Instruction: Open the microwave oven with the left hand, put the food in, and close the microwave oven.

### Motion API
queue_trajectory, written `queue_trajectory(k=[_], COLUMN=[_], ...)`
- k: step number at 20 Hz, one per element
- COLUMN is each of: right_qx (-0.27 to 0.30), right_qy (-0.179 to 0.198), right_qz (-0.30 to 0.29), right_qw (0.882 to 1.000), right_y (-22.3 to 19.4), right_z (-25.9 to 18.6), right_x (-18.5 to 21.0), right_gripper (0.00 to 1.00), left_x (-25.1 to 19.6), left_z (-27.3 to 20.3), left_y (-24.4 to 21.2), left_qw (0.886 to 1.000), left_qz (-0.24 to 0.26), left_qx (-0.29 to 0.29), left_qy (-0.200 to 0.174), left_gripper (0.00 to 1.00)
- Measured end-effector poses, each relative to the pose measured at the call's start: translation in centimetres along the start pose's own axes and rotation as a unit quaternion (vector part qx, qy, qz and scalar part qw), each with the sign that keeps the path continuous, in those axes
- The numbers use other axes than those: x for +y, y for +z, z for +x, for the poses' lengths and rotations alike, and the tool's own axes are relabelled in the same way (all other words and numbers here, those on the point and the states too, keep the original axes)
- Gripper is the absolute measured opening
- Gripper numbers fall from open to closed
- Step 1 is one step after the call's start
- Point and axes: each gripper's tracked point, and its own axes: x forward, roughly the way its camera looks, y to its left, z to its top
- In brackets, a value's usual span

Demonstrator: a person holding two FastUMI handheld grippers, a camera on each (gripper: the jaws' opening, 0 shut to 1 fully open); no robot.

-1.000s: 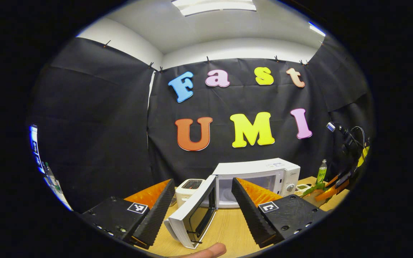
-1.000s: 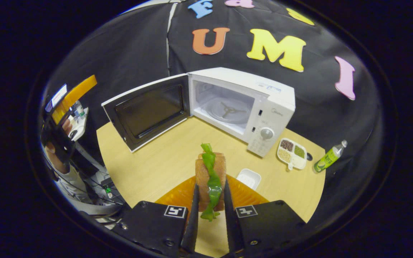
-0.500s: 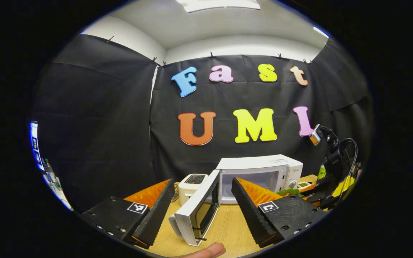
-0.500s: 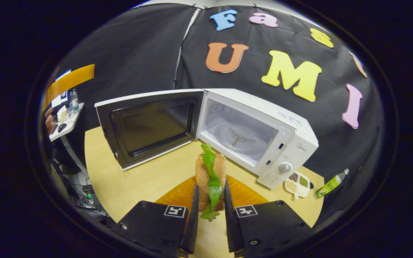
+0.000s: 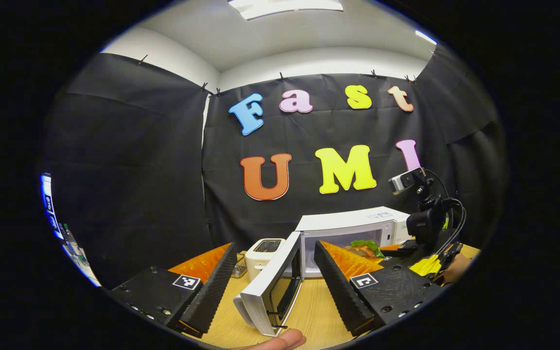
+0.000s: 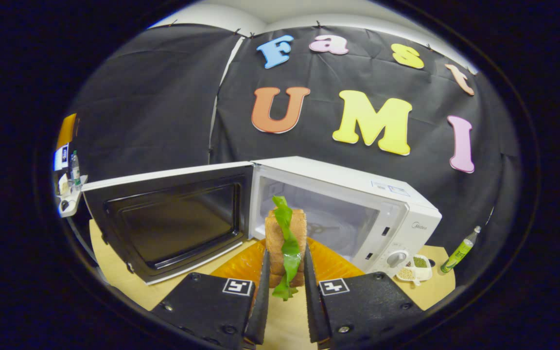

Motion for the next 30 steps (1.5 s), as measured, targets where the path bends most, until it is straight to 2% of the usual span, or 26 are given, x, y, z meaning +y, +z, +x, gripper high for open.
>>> queue_trajectory(k=[2,5,6,7,10,11,12,16,18,19,20,22,25,27,28,30], right_qx=[-0.021,-0.032,-0.036,-0.042,-0.059,-0.063,-0.064,-0.074,-0.08,-0.083,-0.09,-0.09,-0.097,-0.088,-0.093,-0.099], right_qy=[-0.011,-0.032,-0.039,-0.051,-0.08,-0.089,-0.096,-0.131,-0.15,-0.158,-0.164,-0.177,-0.193,-0.198,-0.2,-0.204], right_qz=[0.025,0.047,0.049,0.052,0.07,0.076,0.082,0.141,0.204,0.244,0.29,0.37,0.437,0.467,0.487,0.537], right_qw=[0.999,0.998,0.997,0.996,0.993,0.991,0.99,0.979,0.964,0.953,0.939,0.908,0.873,0.857,0.845,0.813], right_y=[0.1,-0.5,-0.5,-0.6,-0.8,-0.8,-0.9,-0.7,-0.7,-0.7,-0.7,-0.9,-1.3,-2.1,-2.6,-3.3], right_z=[1.7,4.2,5.1,6.2,9.2,10.2,11.2,14.6,15.9,16.5,16.9,17.9,19.1,20.1,20.2,20.6], right_x=[-0.1,-0.2,-0.4,-0.8,-1.6,-1.7,-1.8,-3.3,-4.4,-4.9,-5.4,-6.0,-5.8,-5.8,-6.3,-7.1], right_gripper=[0.36,0.37,0.29,0.37,0.37,0.29,0.37,0.37,0.37,0.37,0.37,0.38,0.38,0.38,0.38,0.39], left_x=[-0.4,0.8,1.1,1.4,1.9,2.0,2.0,2.1,2.4,2.7,2.9,2.9,3.8,4.4,4.7,5.3], left_z=[-0.1,0.0,-0.1,-0.3,-0.4,-0.5,-0.6,-1.1,-1.0,-0.8,-0.7,-0.6,-0.5,-0.2,0.0,0.1], left_y=[-0.4,-0.4,-0.4,-0.3,-0.1,-0.2,-0.3,0.3,0.2,0.1,0.0,-0.3,-0.6,-0.9,-1.0,-1.5], left_qw=[1.0,1.0,1.0,1.0,1.0,1.0,1.0,1.0,1.0,1.0,1.0,1.0,1.0,1.0,0.999,0.999], left_qz=[-0.011,-0.015,-0.015,-0.015,-0.019,-0.02,-0.02,-0.016,-0.015,-0.019,-0.025,-0.03,-0.026,-0.03,-0.034,-0.037], left_qx=[0.008,0.007,0.007,0.005,0.001,0.003,0.004,-0.006,-0.007,-0.007,-0.005,0.0,0.0,0.005,0.008,0.016], left_qy=[-0.012,-0.002,0.001,0.003,0.004,0.003,0.002,-0.006,-0.002,0.001,0.001,-0.001,-0.003,-0.001,0.002,0.008], left_gripper=[0.96,0.96,0.96,0.96,0.96,0.96,0.96,0.96,0.96,1.0,0.96,0.96,0.96,0.95,0.96,0.96])
